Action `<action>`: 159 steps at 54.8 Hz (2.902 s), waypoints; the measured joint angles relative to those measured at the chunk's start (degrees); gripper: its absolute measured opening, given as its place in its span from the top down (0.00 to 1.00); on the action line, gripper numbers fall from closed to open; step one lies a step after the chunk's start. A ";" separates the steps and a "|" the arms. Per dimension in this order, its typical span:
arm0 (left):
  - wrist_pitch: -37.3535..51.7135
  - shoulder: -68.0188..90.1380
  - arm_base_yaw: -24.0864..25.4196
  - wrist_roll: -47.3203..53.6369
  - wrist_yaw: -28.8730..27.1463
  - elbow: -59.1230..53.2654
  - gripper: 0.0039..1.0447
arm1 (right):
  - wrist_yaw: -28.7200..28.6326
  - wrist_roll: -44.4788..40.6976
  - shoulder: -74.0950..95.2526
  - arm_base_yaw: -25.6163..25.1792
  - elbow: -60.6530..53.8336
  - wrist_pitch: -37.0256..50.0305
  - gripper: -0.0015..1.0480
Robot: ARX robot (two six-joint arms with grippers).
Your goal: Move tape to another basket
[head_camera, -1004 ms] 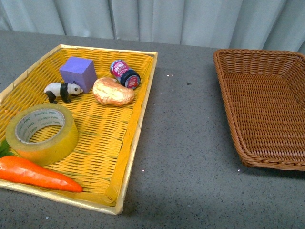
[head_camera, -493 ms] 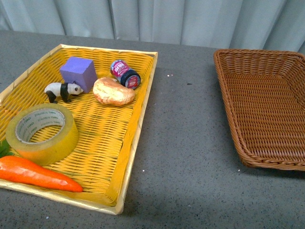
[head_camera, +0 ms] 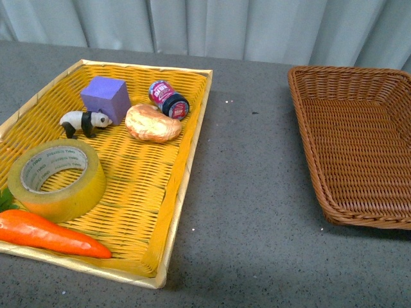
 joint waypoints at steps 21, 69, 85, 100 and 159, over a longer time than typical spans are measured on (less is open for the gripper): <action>9.49 32.76 -0.02 -9.84 2.40 6.12 0.06 | 0.00 0.00 -0.04 0.00 0.00 0.00 0.09; 23.04 96.08 -1.86 -18.23 -0.94 28.65 0.06 | 0.00 0.00 -0.04 0.00 0.00 0.00 0.09; 23.23 102.25 0.92 -18.47 -1.31 30.05 0.06 | 0.00 -0.02 -0.04 0.00 0.00 0.00 0.09; 23.15 106.97 4.11 -19.26 -1.42 32.35 0.06 | 0.00 -0.02 -0.04 0.00 0.00 0.00 0.09; 20.26 97.42 -13.70 -15.19 -4.42 39.65 0.84 | 0.00 0.00 -0.04 0.00 0.00 0.00 0.09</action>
